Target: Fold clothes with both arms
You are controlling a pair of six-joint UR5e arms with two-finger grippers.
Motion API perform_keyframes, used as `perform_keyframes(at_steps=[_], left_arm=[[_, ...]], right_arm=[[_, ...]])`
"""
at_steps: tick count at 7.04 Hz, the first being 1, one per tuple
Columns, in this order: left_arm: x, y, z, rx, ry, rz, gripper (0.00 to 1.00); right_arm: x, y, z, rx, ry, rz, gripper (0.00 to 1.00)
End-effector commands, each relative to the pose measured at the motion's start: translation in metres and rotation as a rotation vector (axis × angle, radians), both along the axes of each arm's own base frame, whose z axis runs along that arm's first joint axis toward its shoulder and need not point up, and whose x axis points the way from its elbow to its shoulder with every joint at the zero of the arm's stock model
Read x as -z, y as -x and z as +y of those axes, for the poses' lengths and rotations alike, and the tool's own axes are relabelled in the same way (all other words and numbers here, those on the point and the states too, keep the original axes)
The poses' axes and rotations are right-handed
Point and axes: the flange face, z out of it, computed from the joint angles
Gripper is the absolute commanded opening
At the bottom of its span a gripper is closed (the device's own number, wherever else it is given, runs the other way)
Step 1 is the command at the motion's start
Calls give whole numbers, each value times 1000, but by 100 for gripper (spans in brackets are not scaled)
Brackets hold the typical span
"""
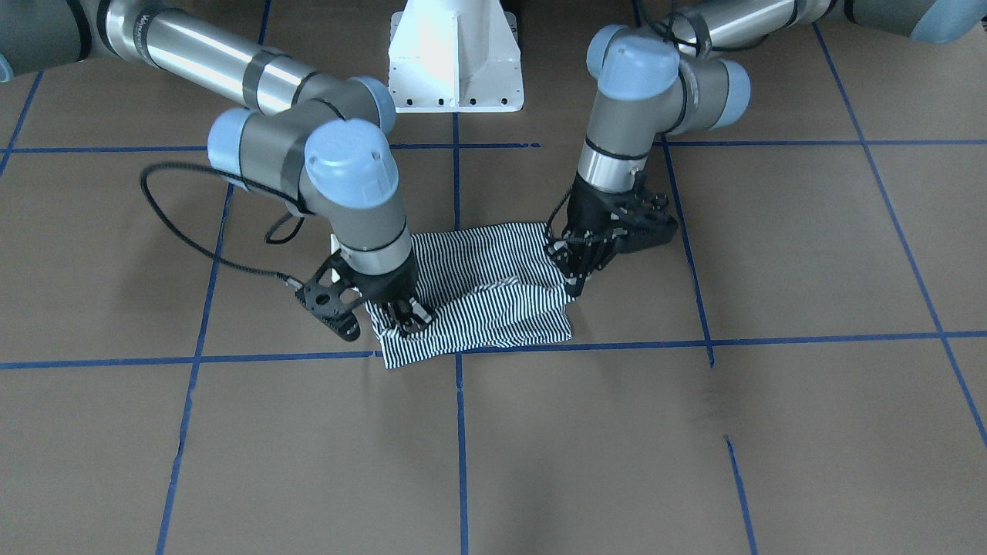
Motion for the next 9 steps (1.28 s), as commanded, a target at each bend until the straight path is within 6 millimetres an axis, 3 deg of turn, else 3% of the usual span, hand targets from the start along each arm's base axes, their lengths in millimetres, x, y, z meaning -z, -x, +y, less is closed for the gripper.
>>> perform_keyframes(at_steps=[1, 2, 4, 6, 7, 9], left_arm=[[-10, 21, -65, 2, -98, -70, 48], [4, 34, -61, 2, -116, -39, 48], [-9, 68, -30, -37, -119, 2, 48], [-32, 117, 10, -172, -182, -3, 47], [-45, 155, 12, -223, -217, -21, 47], [-118, 259, 5, -344, -302, -114, 47]], right_arm=[[-13, -41, -80, 52, -75, -58, 100], [-24, -63, -82, 63, -62, -80, 100], [-50, -89, -66, 67, -84, -85, 100], [-124, -176, -46, 121, -184, -43, 100], [-150, -220, -42, 119, -189, -41, 100], [-200, -323, -25, 158, -241, -46, 100]])
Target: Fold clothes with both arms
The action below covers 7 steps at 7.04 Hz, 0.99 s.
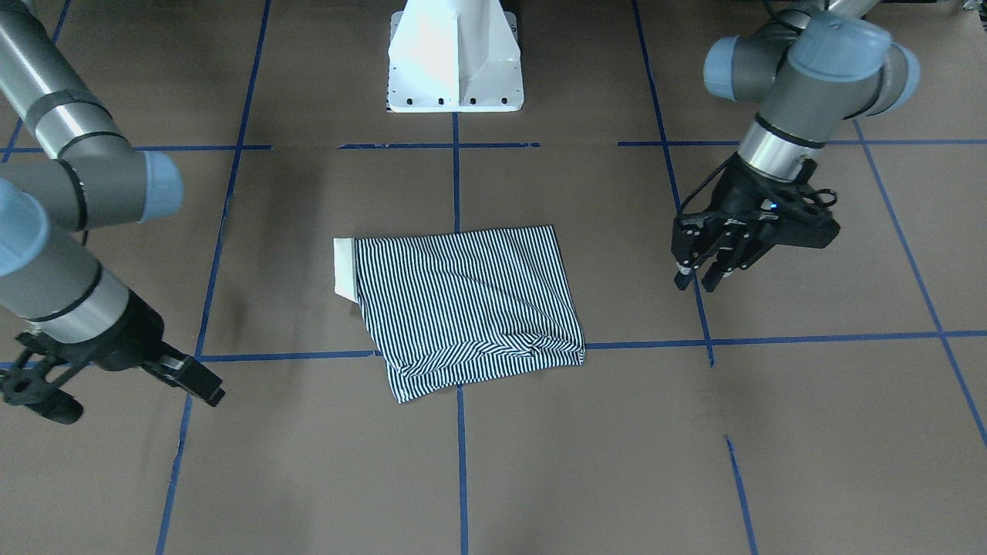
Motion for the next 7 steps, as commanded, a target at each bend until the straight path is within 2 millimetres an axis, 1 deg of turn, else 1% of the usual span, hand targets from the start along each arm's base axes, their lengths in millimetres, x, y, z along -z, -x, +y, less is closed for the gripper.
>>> perform_keyframes(at_steps=[1, 2, 3, 4, 5, 6, 7], left_arm=[[-82, 127, -4, -98, -126, -114, 47], [-121, 182, -11, -152, -172, -158, 48], [-160, 239, -21, -160, -171, -172, 48], [-200, 275, -26, -174, -178, -218, 47], [-222, 312, -27, -123, -138, -232, 49], [-238, 338, -23, -85, -95, -243, 49], [-226, 356, -37, -77, -11, -247, 49]], right_arm=[[-70, -127, 25, 57, -86, 17, 100], [-121, -180, 45, 129, -171, 73, 100], [-174, -220, 66, 218, -237, 142, 100], [-194, -262, 67, 288, -250, 191, 100], [-208, -295, 75, 368, -256, 220, 100], [-218, -298, 84, 444, -248, 225, 100], [-219, -300, 87, 451, -234, 225, 100]])
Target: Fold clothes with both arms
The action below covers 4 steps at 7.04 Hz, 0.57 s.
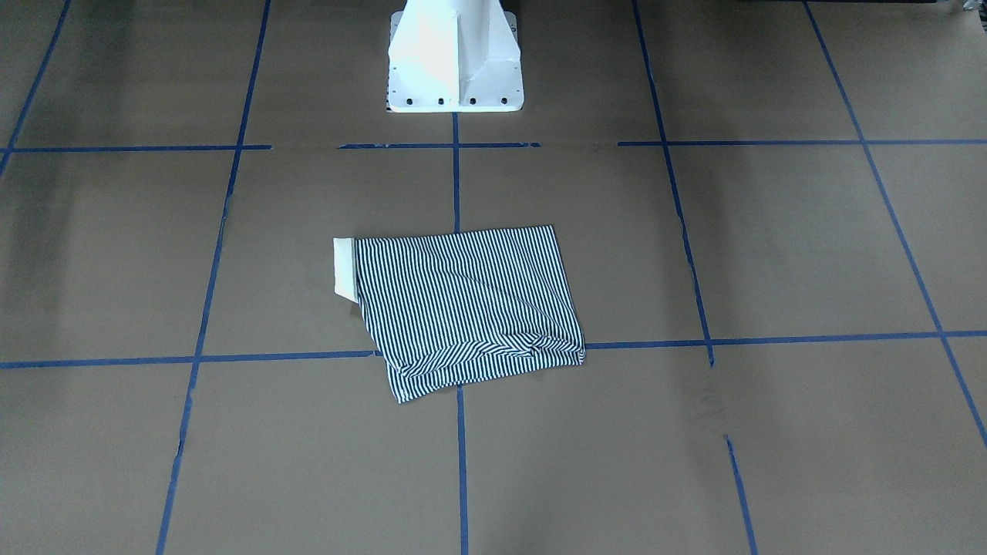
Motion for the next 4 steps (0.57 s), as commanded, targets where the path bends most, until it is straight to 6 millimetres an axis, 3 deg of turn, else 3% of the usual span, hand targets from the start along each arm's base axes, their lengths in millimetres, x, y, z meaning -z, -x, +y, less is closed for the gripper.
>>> perform_keyframes(at_steps=[1, 2, 3, 4], left_arm=[[12, 66, -19, 0, 65, -57, 51], [9, 71, -16, -24, 78, -62, 60], [-13, 69, 6, -29, 121, -56, 96], [-25, 64, 43, -32, 143, -39, 100]], right_arm=[[-12, -9, 11, 44, 21, 16, 100], [-15, -16, 17, 56, 5, 17, 100], [-16, -16, 18, 82, -7, 20, 100], [-14, -15, 24, 98, -11, 27, 100]])
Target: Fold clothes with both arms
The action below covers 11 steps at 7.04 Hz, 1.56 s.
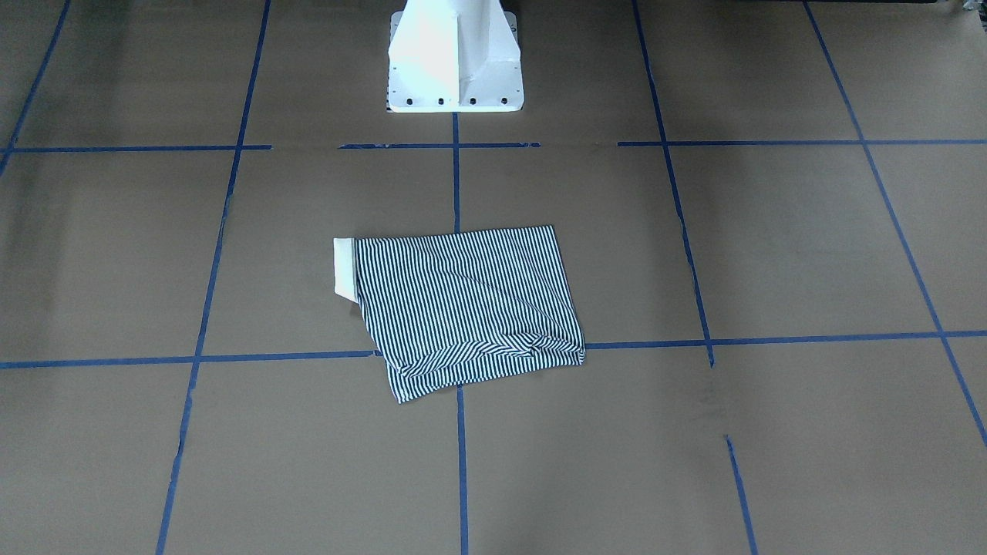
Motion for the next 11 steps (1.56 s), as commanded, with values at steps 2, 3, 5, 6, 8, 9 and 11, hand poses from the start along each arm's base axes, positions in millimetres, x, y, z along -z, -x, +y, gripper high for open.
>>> perform_keyframes(at_steps=[2, 3, 5, 6, 8, 9, 11], left_arm=[[-59, -21, 73, 12, 94, 70, 100], [-49, -22, 72, 34, 79, 80, 100], [-58, -46, 91, -12, 117, 90, 100], [-57, -74, 93, -69, 121, 88, 100], [-47, -76, 89, -73, 101, 78, 100], [-32, -76, 92, -75, 101, 83, 100], [-2, -74, 110, -73, 248, 68, 100]], right_arm=[[10, 1, 12, 28, -25, 9, 100], [17, 2, 8, 28, -42, 17, 100], [10, 10, 24, 47, -33, 34, 100], [14, 7, 37, 45, -42, 39, 100], [7, 6, 53, 47, -34, 55, 100], [8, 6, 53, 47, -37, 55, 100], [4, 7, 56, 45, -30, 51, 100]])
